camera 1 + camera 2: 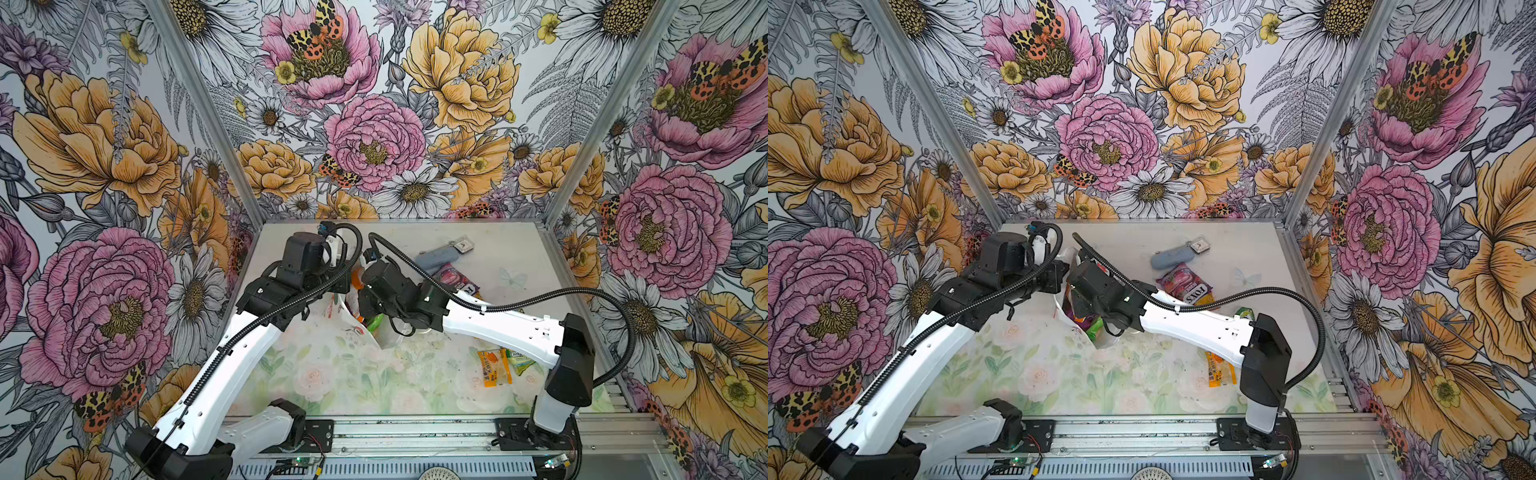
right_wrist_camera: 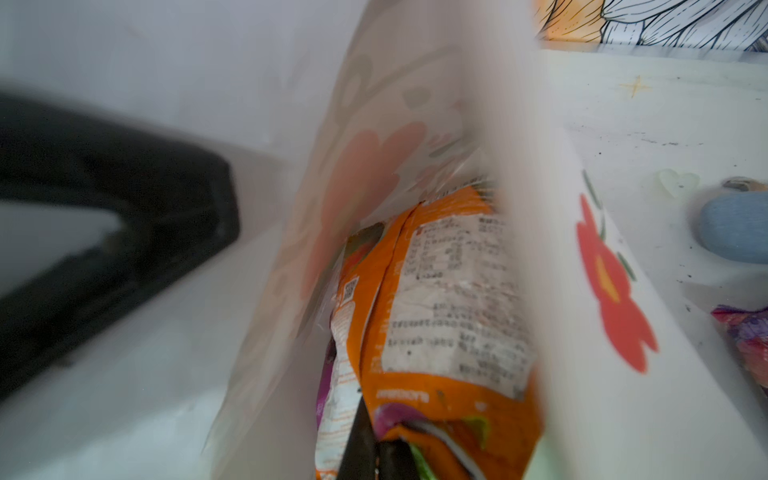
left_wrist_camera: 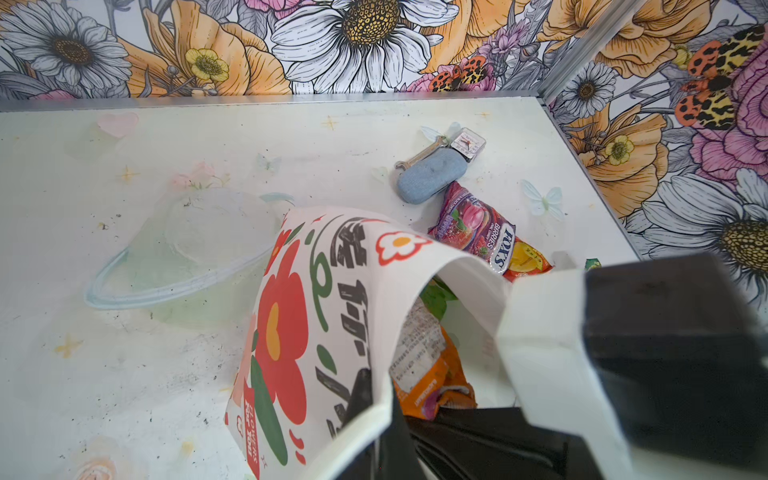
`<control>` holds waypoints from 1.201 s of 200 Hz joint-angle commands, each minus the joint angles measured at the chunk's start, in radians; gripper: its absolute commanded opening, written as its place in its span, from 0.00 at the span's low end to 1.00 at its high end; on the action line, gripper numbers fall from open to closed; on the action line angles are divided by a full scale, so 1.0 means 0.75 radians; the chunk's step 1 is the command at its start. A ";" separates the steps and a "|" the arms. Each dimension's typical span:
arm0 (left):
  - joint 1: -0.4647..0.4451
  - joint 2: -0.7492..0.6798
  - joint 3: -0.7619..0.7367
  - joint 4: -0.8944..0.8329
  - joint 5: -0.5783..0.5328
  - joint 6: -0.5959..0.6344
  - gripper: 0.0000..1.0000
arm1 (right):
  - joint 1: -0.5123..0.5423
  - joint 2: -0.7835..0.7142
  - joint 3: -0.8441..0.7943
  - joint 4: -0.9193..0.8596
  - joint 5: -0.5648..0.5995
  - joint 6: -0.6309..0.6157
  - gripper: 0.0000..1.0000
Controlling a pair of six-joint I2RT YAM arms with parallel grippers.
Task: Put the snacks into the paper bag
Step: 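Push the orange bag deeper into the paper bag and open the right gripper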
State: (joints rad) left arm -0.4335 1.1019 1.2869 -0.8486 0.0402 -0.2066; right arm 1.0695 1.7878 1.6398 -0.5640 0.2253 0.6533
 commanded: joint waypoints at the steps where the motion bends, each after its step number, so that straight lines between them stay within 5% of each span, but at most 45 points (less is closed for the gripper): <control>1: -0.003 -0.019 0.014 0.137 0.056 -0.004 0.00 | -0.020 0.031 0.076 0.044 0.026 -0.015 0.00; 27: -0.005 -0.025 0.005 0.146 0.069 0.000 0.00 | -0.049 0.042 0.090 0.045 0.010 0.000 0.00; 86: -0.003 -0.027 -0.004 0.147 0.048 -0.002 0.00 | -0.055 0.061 0.110 0.044 -0.014 0.015 0.17; 215: 0.056 -0.033 -0.035 0.131 -0.068 -0.009 0.00 | -0.071 0.001 0.140 0.042 -0.109 0.005 0.28; 240: 0.067 -0.038 -0.040 0.131 -0.064 -0.009 0.00 | -0.068 -0.078 0.119 0.030 -0.115 0.009 0.41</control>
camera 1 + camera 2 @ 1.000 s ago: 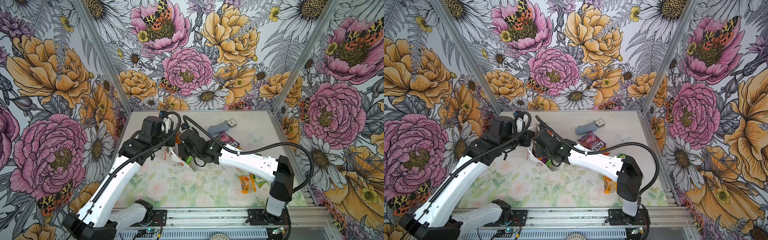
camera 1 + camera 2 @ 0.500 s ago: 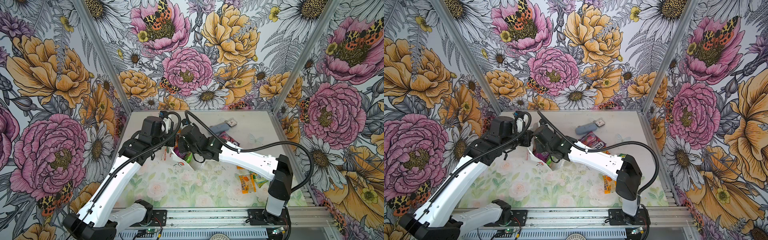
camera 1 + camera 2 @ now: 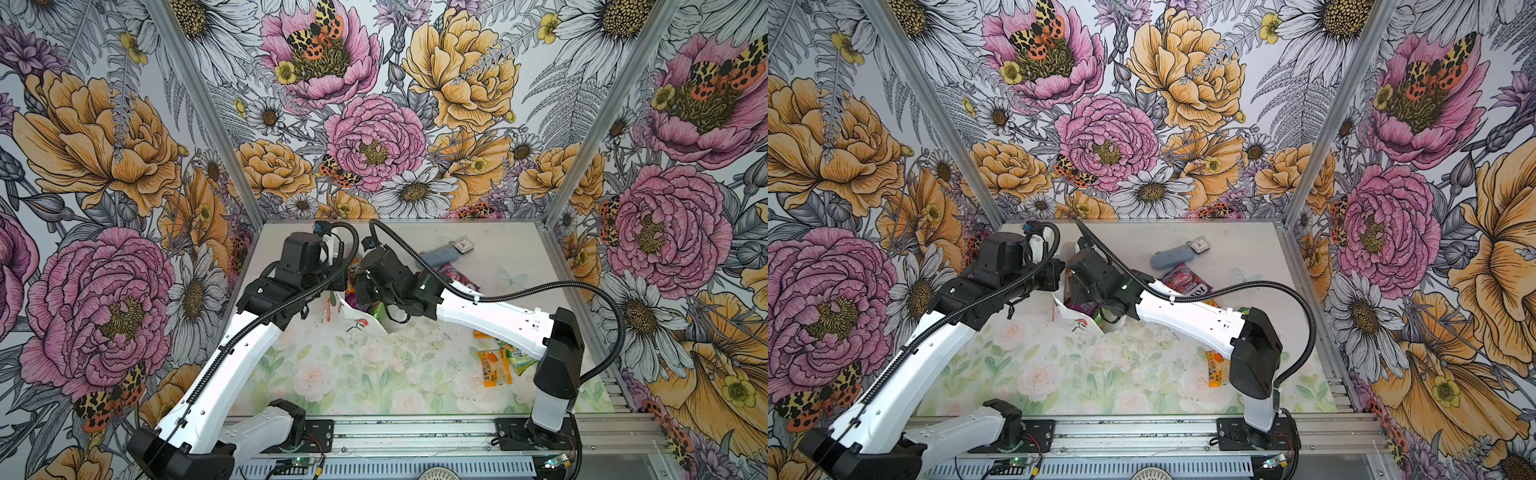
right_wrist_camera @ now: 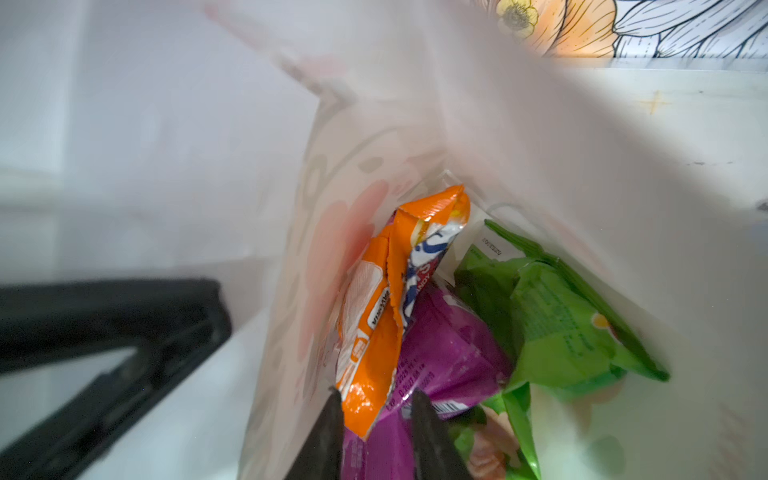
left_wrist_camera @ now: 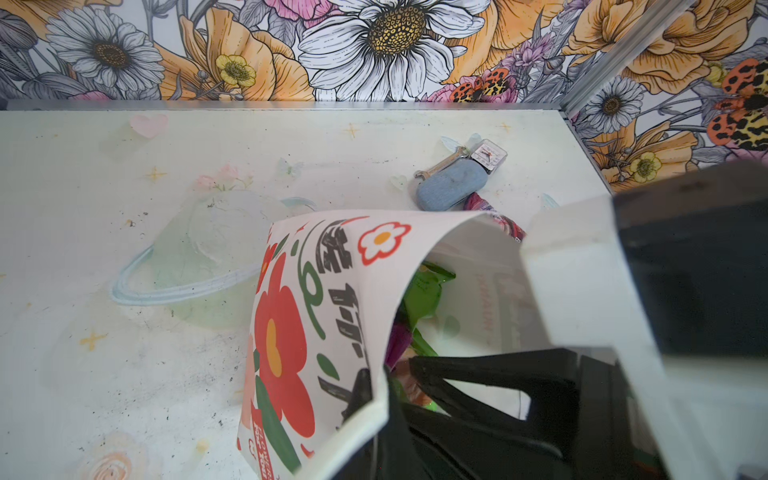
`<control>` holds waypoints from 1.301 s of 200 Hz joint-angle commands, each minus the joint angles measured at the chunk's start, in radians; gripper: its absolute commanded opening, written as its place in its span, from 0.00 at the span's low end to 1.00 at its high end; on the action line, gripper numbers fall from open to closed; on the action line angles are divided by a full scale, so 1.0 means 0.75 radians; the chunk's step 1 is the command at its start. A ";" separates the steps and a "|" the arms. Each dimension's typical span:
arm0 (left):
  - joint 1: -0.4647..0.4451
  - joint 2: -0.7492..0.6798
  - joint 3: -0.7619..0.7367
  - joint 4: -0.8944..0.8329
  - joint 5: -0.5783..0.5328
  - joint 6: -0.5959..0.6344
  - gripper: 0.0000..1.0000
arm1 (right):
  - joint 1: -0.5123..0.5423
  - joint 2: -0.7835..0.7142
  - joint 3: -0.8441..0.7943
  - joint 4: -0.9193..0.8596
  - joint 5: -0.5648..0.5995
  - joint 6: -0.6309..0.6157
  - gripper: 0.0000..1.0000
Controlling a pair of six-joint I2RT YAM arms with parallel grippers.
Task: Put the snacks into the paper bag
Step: 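Push the orange bag deeper into the paper bag and open the right gripper, then withdraw the right gripper from the paper bag toward the remaining snacks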
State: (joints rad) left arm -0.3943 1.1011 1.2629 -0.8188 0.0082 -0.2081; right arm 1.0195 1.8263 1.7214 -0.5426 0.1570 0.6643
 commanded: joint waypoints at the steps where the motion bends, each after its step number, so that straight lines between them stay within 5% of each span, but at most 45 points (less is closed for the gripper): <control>1: 0.016 -0.036 -0.009 0.091 -0.021 -0.007 0.00 | -0.002 -0.133 0.009 -0.001 -0.023 -0.004 0.41; 30: 0.016 -0.036 -0.015 0.094 -0.023 -0.008 0.00 | -0.007 -0.204 -0.023 -0.022 0.008 0.001 0.50; 133: 0.043 -0.020 -0.021 0.096 -0.010 -0.015 0.00 | -0.052 -0.614 -0.189 -0.143 0.008 0.009 0.52; 260: 0.045 -0.024 -0.027 0.097 -0.015 -0.008 0.00 | -0.378 -1.011 -0.520 -0.282 0.081 0.168 0.55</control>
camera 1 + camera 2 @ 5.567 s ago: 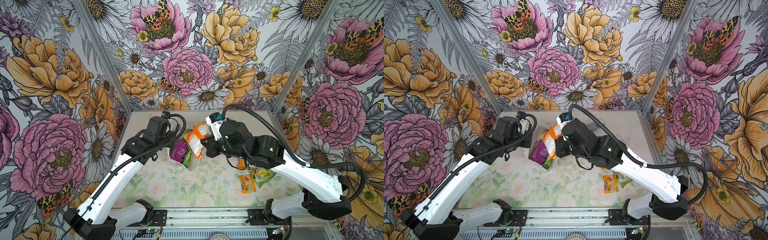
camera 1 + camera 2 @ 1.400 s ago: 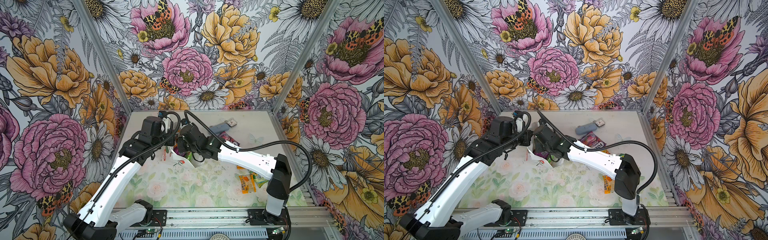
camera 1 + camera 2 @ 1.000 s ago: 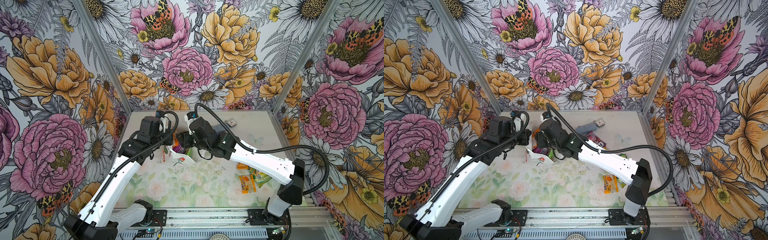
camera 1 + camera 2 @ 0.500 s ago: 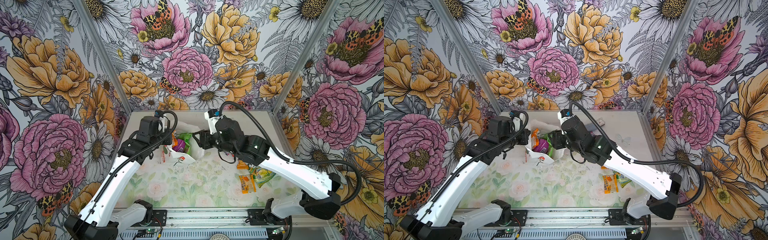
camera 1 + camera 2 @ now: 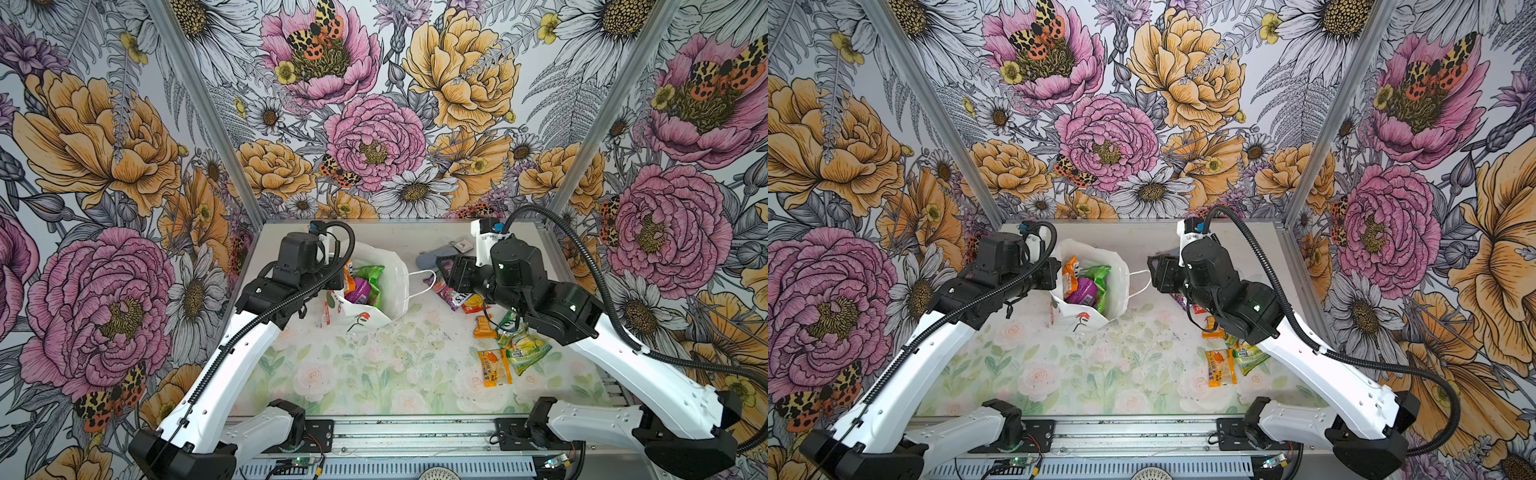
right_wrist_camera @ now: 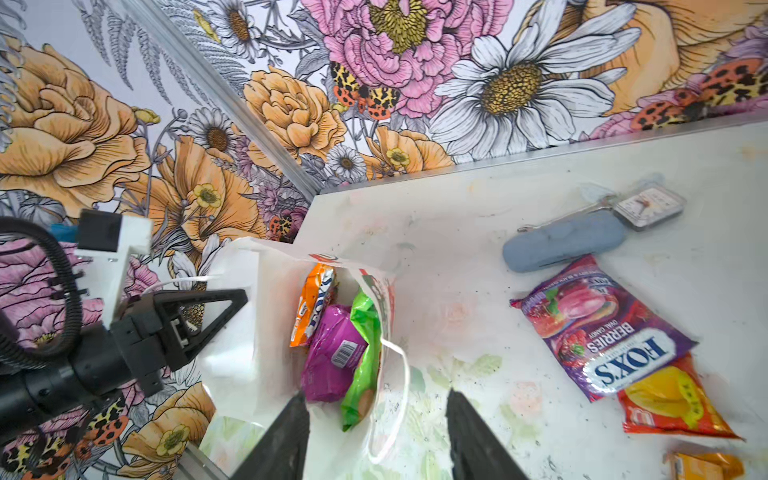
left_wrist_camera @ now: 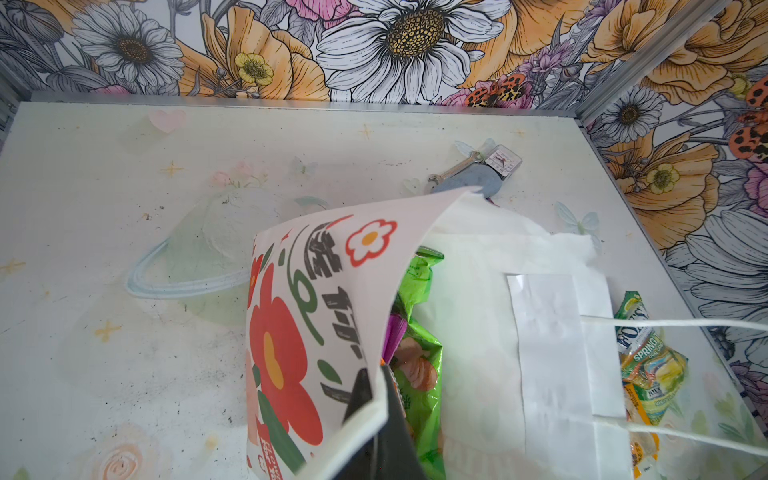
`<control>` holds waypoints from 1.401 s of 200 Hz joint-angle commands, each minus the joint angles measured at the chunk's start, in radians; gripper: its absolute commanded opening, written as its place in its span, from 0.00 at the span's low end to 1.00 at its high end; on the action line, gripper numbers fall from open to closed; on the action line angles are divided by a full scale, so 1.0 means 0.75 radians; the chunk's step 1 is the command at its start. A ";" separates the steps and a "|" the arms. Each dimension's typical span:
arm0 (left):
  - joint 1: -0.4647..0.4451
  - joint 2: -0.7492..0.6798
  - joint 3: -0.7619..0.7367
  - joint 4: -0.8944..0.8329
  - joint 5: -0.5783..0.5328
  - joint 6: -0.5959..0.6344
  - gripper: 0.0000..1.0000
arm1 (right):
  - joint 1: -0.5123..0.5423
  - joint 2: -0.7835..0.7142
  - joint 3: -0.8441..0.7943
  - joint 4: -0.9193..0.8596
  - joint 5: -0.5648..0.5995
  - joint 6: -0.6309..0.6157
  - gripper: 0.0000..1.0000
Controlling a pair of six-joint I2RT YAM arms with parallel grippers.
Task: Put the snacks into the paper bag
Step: 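Withdraw the right gripper from the paper bag toward the remaining snacks, then lower the right gripper onto the green Fox's Spring Tea candy bag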
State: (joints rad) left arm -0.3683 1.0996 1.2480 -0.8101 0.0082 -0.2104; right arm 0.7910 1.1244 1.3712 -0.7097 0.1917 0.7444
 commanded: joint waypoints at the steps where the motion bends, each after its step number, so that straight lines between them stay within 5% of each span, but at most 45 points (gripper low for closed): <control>1: 0.009 -0.023 -0.007 0.085 -0.015 -0.005 0.00 | -0.076 -0.078 -0.056 -0.061 0.034 0.063 0.55; 81: 0.010 -0.028 -0.011 0.086 -0.015 -0.004 0.00 | -0.355 -0.210 -0.302 -0.155 -0.051 0.179 0.55; 131: 0.009 -0.025 -0.013 0.086 -0.012 -0.004 0.00 | -0.534 -0.226 -0.465 -0.205 -0.121 0.230 0.70; 176: 0.011 -0.034 -0.021 0.085 -0.013 -0.001 0.00 | -0.679 -0.228 -0.620 -0.203 -0.143 0.288 0.71; 280: 0.007 -0.030 -0.024 0.086 -0.005 0.002 0.00 | -0.767 0.253 -0.641 -0.093 -0.144 0.180 0.72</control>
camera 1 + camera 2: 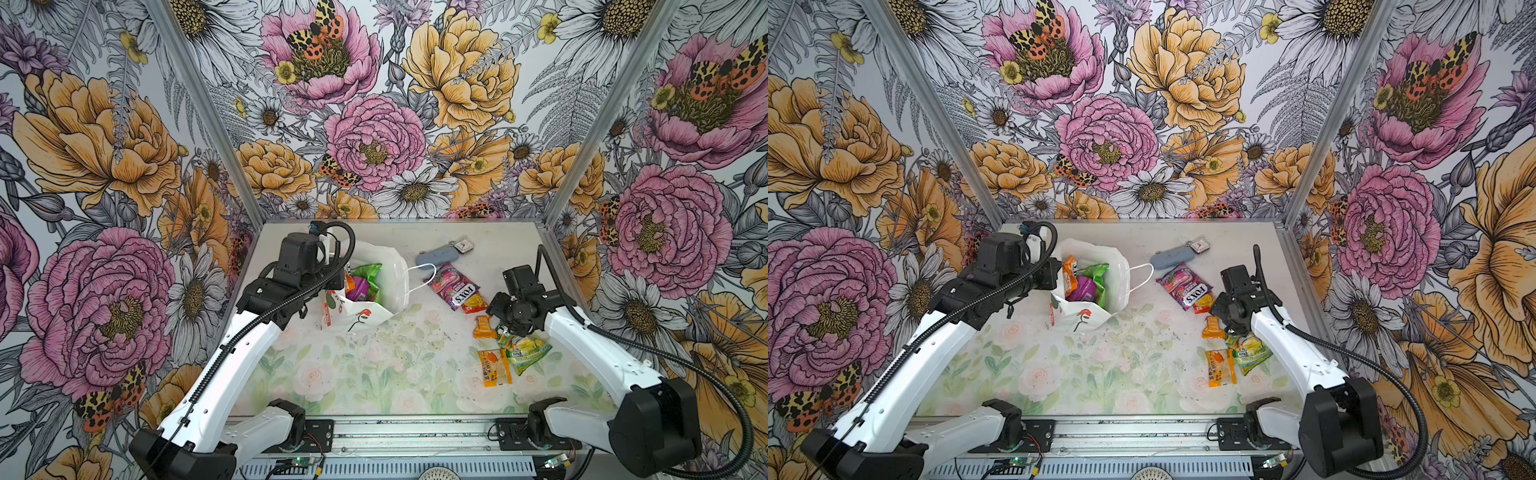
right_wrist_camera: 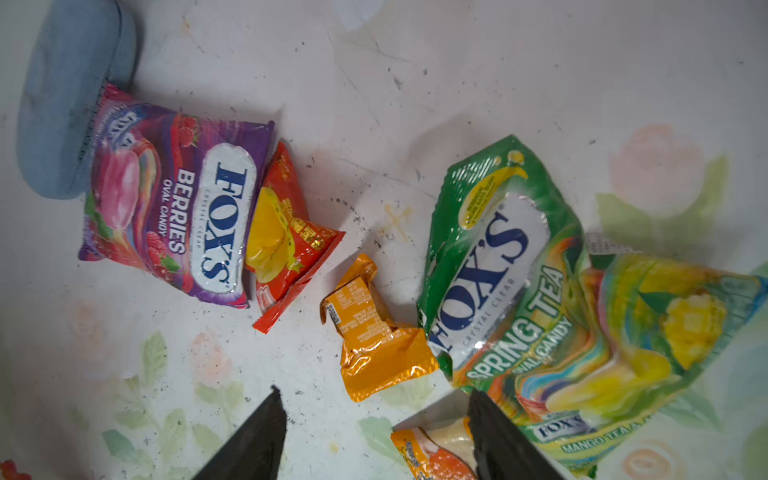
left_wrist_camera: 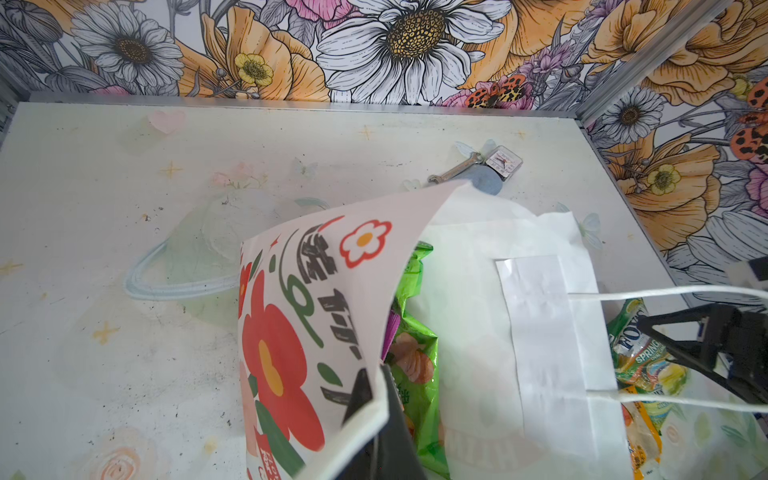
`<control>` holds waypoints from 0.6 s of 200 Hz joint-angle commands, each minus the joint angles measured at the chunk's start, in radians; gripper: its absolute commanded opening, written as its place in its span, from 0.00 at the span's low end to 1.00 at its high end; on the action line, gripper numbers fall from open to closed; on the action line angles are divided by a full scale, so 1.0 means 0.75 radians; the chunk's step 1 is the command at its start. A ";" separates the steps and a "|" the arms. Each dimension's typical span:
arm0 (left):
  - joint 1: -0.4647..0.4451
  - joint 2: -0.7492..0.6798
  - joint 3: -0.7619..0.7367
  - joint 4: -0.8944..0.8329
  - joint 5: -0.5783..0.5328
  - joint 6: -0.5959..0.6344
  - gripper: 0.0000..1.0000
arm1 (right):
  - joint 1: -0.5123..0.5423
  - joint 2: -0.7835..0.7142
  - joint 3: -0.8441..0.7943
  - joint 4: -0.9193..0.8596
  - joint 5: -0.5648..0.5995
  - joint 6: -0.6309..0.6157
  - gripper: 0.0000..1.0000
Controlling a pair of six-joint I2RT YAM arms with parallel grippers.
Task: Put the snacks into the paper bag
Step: 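Lower the right gripper onto the green Fox's Spring Tea candy bag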
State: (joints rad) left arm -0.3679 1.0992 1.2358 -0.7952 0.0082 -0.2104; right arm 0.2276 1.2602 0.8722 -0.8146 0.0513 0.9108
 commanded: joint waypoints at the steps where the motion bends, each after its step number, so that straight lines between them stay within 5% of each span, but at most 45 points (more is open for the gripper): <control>1: 0.006 -0.030 -0.007 0.065 -0.005 0.002 0.00 | -0.017 0.075 0.025 0.047 0.047 -0.042 0.72; 48: 0.004 -0.024 -0.007 0.065 0.000 0.002 0.00 | -0.070 0.199 -0.036 0.101 0.160 -0.060 0.72; 120: 0.000 -0.016 -0.007 0.064 0.004 0.002 0.00 | -0.173 0.364 -0.083 0.221 0.078 -0.158 0.71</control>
State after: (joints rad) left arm -0.3679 1.0992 1.2354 -0.7952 0.0082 -0.2100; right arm 0.1150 1.4990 0.8310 -0.6643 0.1135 0.8207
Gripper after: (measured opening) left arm 0.050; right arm 0.705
